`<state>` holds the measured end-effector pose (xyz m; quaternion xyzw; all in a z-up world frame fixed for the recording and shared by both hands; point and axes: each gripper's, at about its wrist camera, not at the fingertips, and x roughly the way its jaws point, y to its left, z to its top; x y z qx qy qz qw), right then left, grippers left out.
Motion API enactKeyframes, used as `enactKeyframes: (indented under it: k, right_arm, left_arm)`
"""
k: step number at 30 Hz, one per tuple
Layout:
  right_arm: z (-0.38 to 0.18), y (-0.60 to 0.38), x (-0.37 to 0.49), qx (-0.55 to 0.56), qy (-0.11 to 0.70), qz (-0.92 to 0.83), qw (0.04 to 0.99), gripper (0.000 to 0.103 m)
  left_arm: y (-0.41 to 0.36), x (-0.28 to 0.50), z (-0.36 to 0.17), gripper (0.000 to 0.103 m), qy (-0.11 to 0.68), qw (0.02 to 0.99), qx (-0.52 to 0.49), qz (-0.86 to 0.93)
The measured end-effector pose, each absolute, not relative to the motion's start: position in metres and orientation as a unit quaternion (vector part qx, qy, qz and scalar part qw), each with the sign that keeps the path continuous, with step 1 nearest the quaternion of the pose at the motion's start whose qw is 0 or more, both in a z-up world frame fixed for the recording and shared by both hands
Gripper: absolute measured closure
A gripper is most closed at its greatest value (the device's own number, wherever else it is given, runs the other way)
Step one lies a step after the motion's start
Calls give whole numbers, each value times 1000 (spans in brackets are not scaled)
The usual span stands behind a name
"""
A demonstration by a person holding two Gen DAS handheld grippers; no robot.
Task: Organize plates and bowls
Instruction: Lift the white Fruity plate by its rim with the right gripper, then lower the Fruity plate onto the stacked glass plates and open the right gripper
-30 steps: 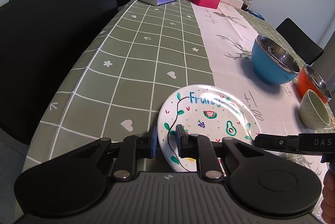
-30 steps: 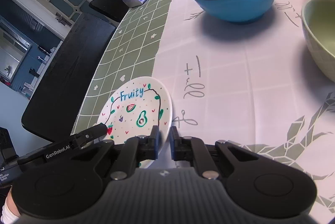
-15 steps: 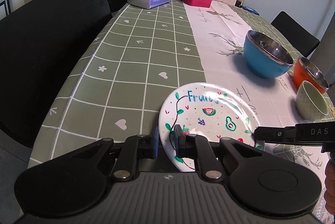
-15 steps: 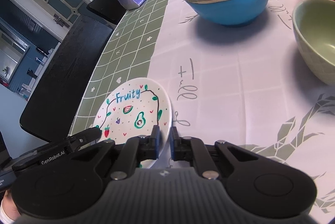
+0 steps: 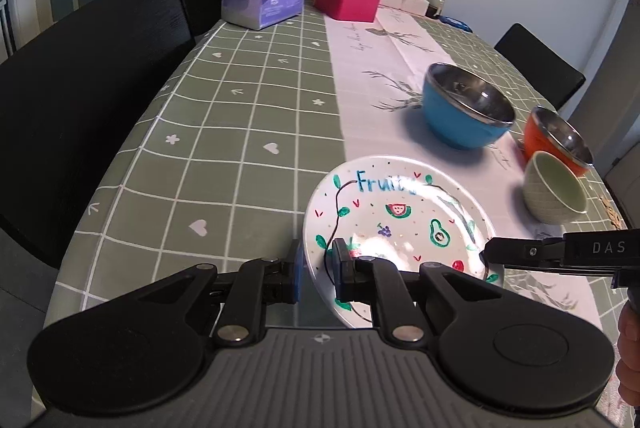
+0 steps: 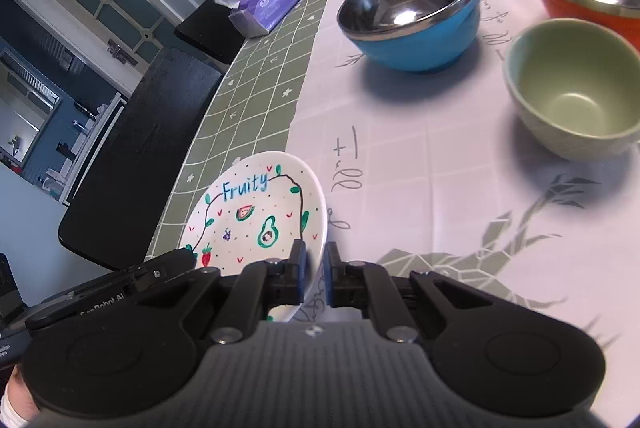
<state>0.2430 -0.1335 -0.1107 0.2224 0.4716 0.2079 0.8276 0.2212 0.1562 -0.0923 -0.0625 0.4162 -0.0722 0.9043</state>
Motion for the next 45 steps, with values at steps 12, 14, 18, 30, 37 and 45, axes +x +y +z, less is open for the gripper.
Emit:
enactKeyframes:
  k: [12,14,18,30,37,45]
  right_arm:
    - [-88,-190,195,235,466,187,832,96]
    - [-85,-199,185,235,462,182,836,96]
    - [-79,-218,165,235,452,176,842,96]
    - [-76,-268,99,250,428,155,855,96]
    - [-89,-293,70,269,428,134,852,95]
    - [-102,-301,49,253,429,113,860,95]
  left_arm:
    - [103,178,-75,87,427,898,-70,-80]
    - [95,170,-74,87,427,897,-76,-81]
    - [80,150,-69,87,420,900,-84,-84]
    - [42,96,-65,87,399,904,-106,-113]
    - [23,72,-78,87,404,900,-100,-133]
    - [9,56,-96,87,412,895,-83,-148]
